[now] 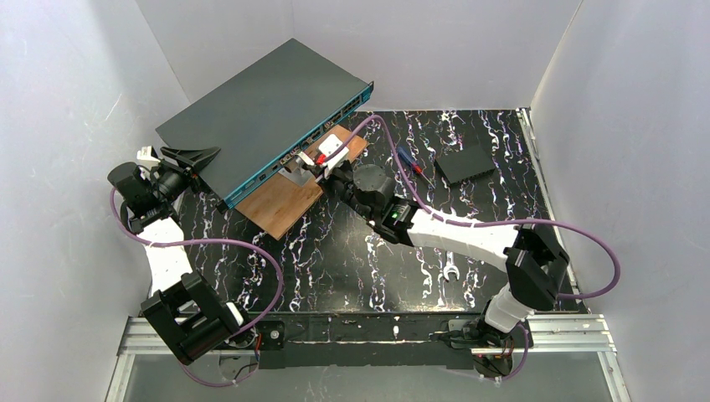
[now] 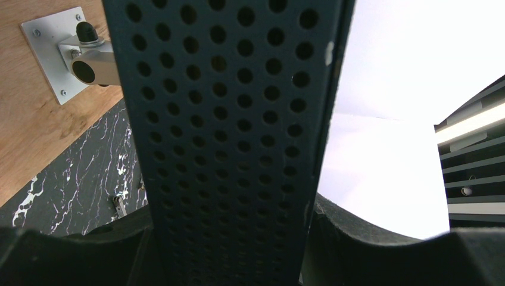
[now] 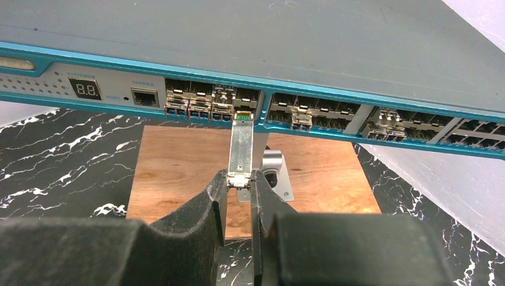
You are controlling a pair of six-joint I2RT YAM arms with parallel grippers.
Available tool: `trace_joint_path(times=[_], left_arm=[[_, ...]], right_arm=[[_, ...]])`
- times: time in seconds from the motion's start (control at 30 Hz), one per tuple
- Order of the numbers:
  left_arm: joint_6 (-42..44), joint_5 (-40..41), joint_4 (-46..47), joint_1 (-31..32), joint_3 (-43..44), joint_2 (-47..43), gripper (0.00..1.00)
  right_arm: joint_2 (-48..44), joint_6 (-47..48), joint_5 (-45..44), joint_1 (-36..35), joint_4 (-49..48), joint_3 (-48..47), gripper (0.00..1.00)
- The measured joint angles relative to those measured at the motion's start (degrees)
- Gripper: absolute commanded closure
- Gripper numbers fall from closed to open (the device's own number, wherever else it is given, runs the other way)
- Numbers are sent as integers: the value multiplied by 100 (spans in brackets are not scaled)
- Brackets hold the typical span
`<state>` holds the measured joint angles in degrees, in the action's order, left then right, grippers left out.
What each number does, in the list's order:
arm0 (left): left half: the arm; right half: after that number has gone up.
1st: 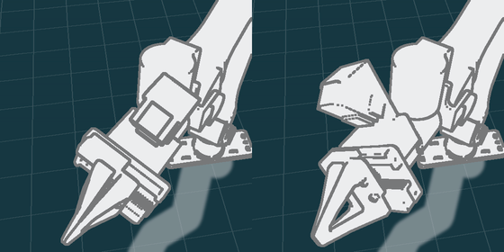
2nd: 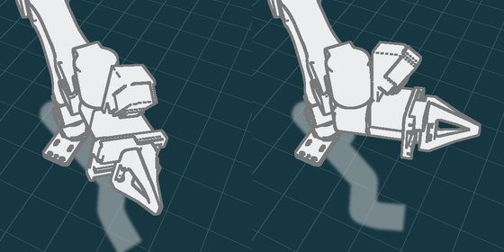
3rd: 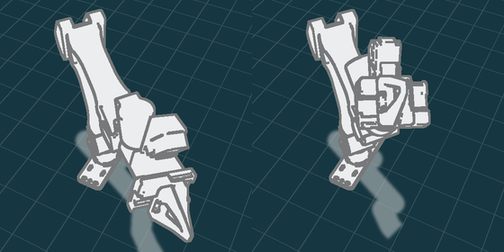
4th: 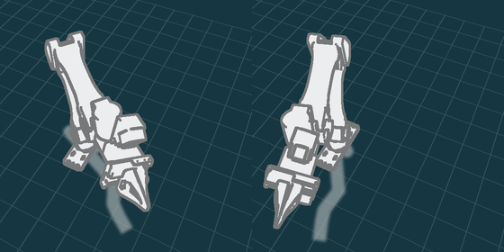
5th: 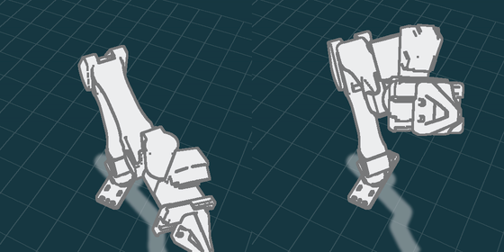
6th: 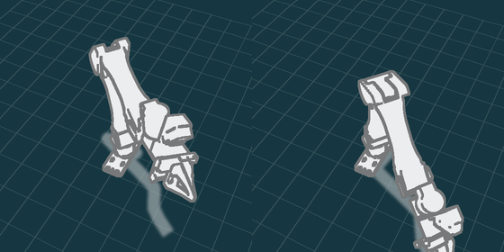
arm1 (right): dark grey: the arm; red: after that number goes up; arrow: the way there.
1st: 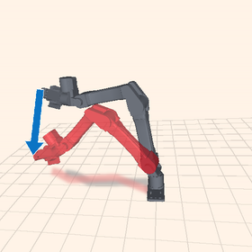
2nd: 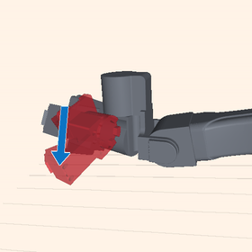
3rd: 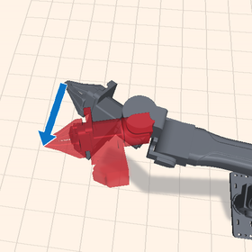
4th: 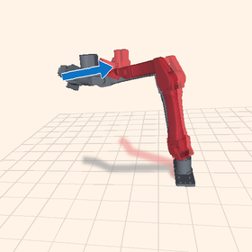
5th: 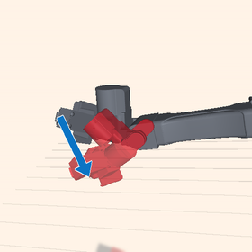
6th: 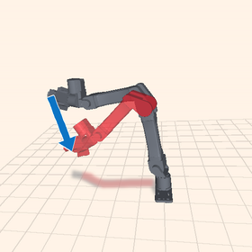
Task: Insert the plug into the switch port
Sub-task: Insert the connector into the switch port.
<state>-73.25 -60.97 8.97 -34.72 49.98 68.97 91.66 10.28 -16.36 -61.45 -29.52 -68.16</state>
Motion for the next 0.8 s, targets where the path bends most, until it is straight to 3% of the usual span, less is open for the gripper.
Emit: trace_joint_path(times=[0.8], left_arm=[[-17, 4, -2, 2, 0, 0, 100]], right_arm=[[186, -533, -219, 4, 734, -619, 99]])
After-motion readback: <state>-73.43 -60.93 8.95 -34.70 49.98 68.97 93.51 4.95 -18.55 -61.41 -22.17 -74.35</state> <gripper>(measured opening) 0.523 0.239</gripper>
